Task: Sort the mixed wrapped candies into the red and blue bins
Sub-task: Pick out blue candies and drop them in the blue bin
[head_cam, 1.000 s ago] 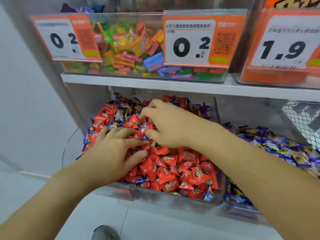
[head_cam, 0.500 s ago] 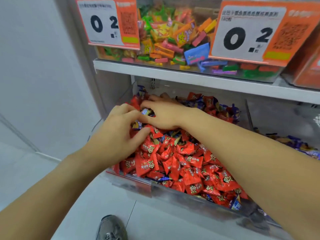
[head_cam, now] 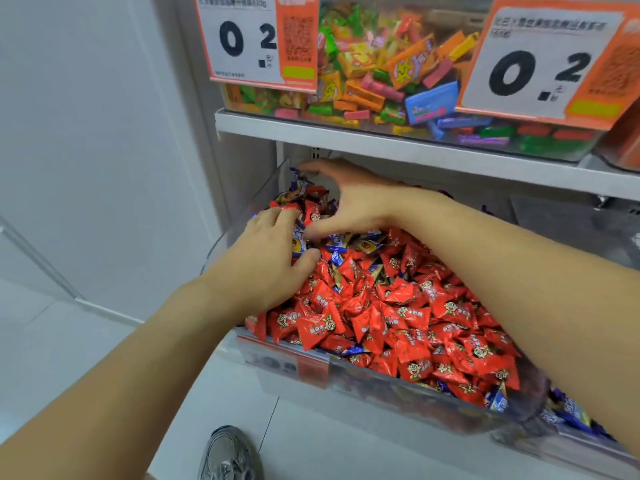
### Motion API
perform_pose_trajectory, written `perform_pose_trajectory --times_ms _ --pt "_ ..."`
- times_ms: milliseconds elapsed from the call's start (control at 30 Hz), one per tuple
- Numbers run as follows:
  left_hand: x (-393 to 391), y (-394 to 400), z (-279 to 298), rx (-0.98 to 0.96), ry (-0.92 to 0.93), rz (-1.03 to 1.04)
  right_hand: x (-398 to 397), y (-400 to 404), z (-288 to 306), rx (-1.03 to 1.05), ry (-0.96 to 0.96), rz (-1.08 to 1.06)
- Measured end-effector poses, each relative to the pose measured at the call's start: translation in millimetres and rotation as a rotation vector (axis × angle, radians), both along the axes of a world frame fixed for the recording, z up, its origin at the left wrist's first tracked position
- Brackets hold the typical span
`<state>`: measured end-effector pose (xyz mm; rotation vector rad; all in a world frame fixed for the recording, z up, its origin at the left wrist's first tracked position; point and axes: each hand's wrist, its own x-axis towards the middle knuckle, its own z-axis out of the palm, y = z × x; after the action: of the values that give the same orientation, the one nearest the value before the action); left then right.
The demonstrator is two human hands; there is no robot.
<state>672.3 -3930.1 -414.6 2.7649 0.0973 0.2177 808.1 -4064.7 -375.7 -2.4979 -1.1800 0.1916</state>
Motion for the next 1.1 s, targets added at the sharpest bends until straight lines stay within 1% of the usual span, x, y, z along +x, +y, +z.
perform_pose_trajectory --times_ms 133,233,300,367,500,567,700,733,800,900,1000,1100 --pt "-2 1 2 -0.081 -0.009 0.045 20 45 -13 -0.221 0.117 -0.023" --pt "-3 3 6 -0.125 -0.014 0.091 26 56 -24 -0.230 0.166 -0.038" --pt "-3 6 6 -0.137 -0.026 0.097 25 54 -27 -0.180 0.178 -0.022" --pt "-2 6 5 -0.170 -0.031 0.085 21 48 -27 -0.126 0.151 0.020" --pt "0 3 5 -0.253 -0.047 0.056 1 20 -12 -0.098 0.087 0.103" --pt "-1 2 7 -0.271 -0.060 0.016 -11 1 -2 -0.100 0.072 0.107" --pt "-1 -8 10 -0.280 -0.051 -0.159 -36 -39 4 -0.183 -0.078 0.069" --pt "-2 -12 12 -0.271 -0.046 -0.198 -43 -49 4 -0.199 -0.096 0.068" --pt "-3 -20 15 -0.284 -0.023 -0.272 -57 -68 6 -0.218 -0.063 0.037" --pt "-5 -28 16 -0.244 -0.003 -0.359 -77 -95 6 -0.180 -0.042 -0.008" --pt "-3 -31 16 -0.204 -0.008 -0.363 -93 -117 -1 -0.149 -0.065 -0.049" --pt "-2 -37 19 -0.196 -0.045 -0.358 -103 -131 -12 -0.016 -0.072 -0.102"
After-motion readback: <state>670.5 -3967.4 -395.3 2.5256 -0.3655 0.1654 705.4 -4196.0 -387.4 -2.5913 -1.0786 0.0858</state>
